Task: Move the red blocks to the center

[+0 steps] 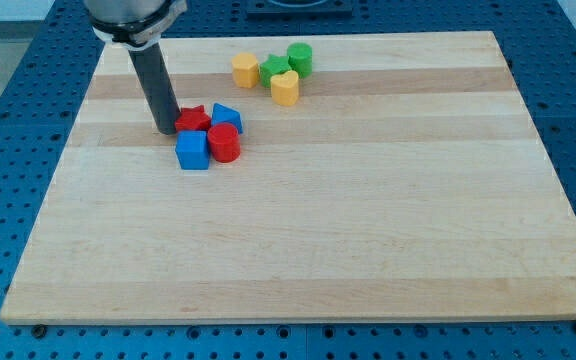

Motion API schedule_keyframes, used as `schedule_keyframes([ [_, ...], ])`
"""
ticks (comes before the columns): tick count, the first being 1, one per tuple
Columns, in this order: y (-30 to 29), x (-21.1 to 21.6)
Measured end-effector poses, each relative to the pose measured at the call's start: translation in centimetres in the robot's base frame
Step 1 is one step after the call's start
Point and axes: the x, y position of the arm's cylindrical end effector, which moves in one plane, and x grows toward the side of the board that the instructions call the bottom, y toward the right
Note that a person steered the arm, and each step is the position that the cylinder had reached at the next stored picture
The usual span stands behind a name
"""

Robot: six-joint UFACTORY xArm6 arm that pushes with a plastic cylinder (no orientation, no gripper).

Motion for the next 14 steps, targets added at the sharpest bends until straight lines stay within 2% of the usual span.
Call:
schedule_keyframes([
  [4,4.9,3.7],
  [10,22.3,6.1],
  [11,22.1,7.3],
  [13,8.9,16.5],
  [14,2.7,18.7],
])
